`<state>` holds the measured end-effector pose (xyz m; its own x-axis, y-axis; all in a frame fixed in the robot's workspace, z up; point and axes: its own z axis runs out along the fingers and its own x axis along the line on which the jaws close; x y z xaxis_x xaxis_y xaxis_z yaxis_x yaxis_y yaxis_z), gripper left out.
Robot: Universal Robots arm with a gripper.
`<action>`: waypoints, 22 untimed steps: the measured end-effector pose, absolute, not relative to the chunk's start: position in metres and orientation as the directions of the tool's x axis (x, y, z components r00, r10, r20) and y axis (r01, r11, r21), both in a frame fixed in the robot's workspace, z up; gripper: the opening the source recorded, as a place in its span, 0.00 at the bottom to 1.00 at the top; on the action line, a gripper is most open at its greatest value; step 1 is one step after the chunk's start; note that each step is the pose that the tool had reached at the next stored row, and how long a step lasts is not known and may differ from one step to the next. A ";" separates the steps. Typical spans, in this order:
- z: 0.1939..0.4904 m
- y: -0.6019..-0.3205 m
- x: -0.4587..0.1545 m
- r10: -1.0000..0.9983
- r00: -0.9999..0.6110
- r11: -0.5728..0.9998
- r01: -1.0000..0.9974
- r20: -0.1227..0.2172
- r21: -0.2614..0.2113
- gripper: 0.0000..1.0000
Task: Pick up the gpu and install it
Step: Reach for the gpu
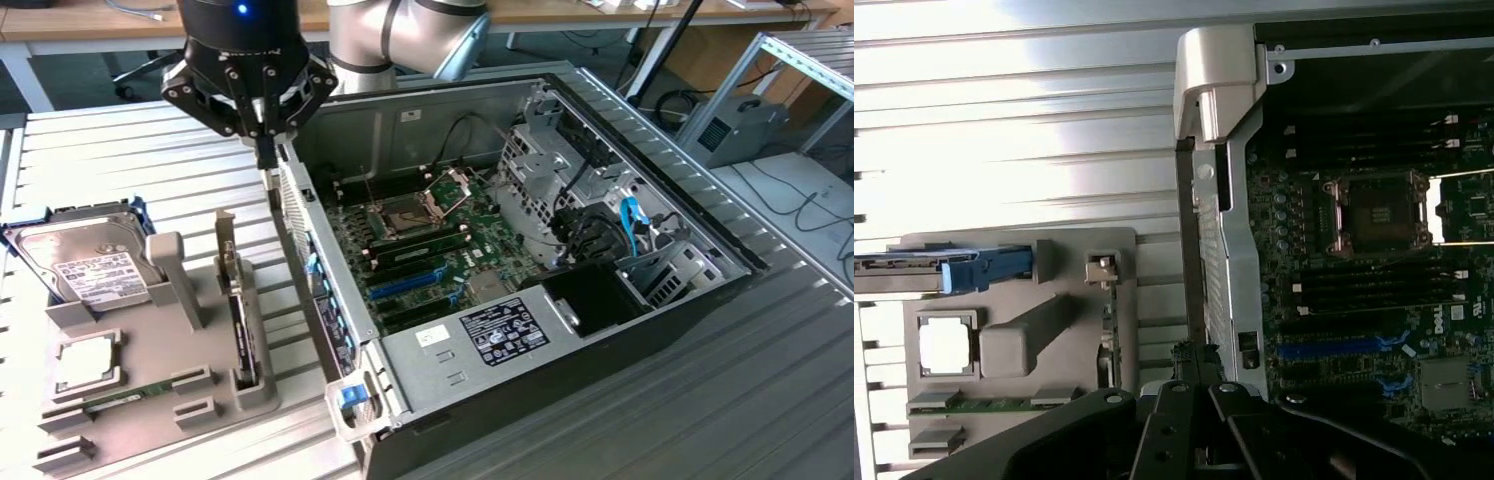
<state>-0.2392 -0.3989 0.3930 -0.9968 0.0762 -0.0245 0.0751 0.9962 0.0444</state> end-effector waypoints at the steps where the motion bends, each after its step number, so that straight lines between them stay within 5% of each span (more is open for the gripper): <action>1: 0.393 -0.399 -0.240 0.076 -0.997 0.996 0.075 -0.024 0.044 0.11; 22: 0.393 -0.399 -0.257 0.076 -0.997 0.996 0.075 -0.025 0.044 0.11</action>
<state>-0.2565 -0.3989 0.3929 -0.9968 0.0762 -0.0245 0.0750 0.9962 0.0443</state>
